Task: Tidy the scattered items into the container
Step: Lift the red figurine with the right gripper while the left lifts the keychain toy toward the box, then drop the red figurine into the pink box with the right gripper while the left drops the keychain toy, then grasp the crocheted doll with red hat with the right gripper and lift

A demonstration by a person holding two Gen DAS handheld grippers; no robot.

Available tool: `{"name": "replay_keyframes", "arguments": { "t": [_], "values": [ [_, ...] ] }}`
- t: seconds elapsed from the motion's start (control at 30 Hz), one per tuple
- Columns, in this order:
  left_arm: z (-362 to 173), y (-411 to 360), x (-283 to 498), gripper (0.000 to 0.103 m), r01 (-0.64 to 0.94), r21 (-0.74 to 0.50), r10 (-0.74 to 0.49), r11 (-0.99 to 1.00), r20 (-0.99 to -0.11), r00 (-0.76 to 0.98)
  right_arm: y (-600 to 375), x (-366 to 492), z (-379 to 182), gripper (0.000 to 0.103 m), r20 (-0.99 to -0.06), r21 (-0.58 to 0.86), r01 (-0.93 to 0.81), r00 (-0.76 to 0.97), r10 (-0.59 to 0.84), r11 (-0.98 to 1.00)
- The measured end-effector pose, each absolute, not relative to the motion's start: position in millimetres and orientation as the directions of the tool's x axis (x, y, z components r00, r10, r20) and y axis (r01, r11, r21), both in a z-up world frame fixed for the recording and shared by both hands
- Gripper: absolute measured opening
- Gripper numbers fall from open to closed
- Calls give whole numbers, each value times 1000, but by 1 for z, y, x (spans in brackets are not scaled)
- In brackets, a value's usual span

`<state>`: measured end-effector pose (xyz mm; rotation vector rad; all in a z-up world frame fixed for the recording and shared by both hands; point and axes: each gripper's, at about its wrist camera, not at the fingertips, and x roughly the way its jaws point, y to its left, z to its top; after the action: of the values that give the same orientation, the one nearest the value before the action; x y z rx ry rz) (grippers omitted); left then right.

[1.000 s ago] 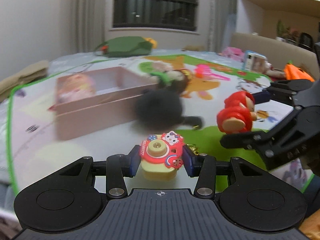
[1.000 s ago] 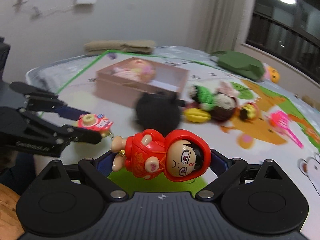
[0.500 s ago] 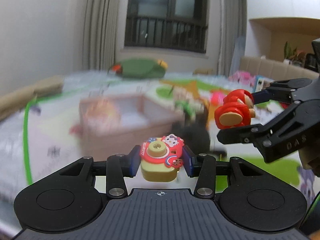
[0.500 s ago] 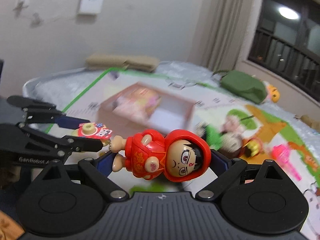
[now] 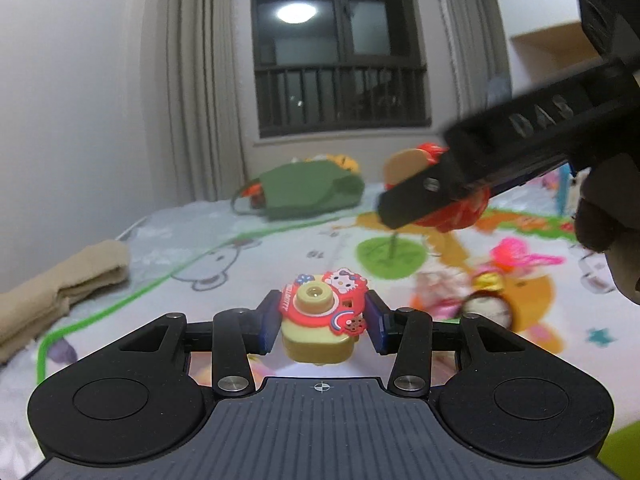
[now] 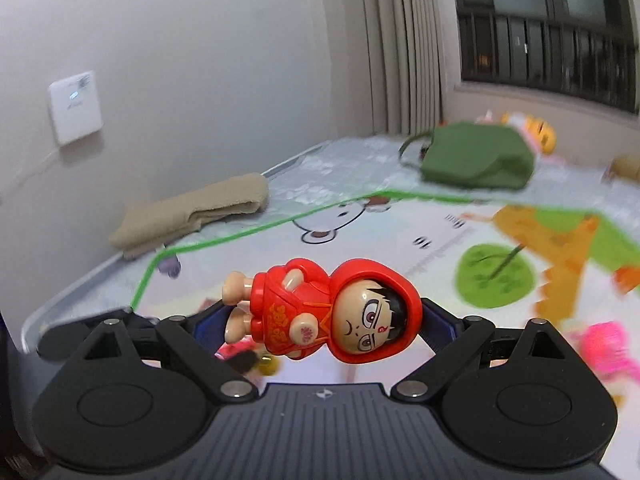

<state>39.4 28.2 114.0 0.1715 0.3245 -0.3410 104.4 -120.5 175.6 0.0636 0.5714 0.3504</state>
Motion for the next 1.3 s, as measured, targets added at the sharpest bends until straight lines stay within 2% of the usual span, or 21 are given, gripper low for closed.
{"name": "replay_keyframes", "arguments": {
  "t": [0.1, 0.17, 0.23, 0.43, 0.57, 0.77, 0.87, 1.0, 1.07, 1.2, 1.3],
  "values": [
    [108, 36, 64, 57, 330, 108, -266, 938, -385, 884, -117, 152, 153, 101, -554, 295, -326, 708, 439, 898],
    [106, 42, 61, 74, 340, 95, -279, 936, -389, 878, -121, 169, 142, 101, -565, 356, -307, 682, 465, 882],
    [103, 46, 49, 80, 343, 91, -284, 935, -387, 877, -132, 169, 137, 101, -550, 379, -302, 687, 475, 875],
    [99, 49, 9, 94, 376, -14, -351, 927, -388, 852, -194, 129, 134, 101, -544, 277, -152, 789, 285, 949],
    [93, 44, -11, 96, 413, -71, -407, 908, -391, 826, -227, 107, 119, 101, -605, 271, -12, 776, 180, 962],
    [78, 34, -35, 96, 440, -95, -433, 893, -447, 783, -236, 108, 79, 101, -668, 301, 158, 739, 90, 940],
    [71, 35, -49, 97, 442, -81, -427, 893, -460, 778, -245, 116, 57, 101, -686, 391, 243, 720, 106, 888],
    [70, 44, -57, 97, 412, -103, -409, 905, -472, 781, -242, 131, 33, 100, -677, 506, 258, 710, 194, 823],
    [73, 47, -61, 97, 403, -108, -404, 909, -467, 787, -239, 135, 26, 94, -679, 535, 260, 699, 225, 804],
    [76, 47, -68, 97, 415, -99, -411, 905, -459, 787, -234, 127, 30, 72, -679, 503, 229, 701, 217, 833],
    [72, 41, -73, 97, 426, -99, -419, 899, -473, 775, -242, 109, 38, 71, -674, 497, 206, 704, 226, 843]
  ]
}}
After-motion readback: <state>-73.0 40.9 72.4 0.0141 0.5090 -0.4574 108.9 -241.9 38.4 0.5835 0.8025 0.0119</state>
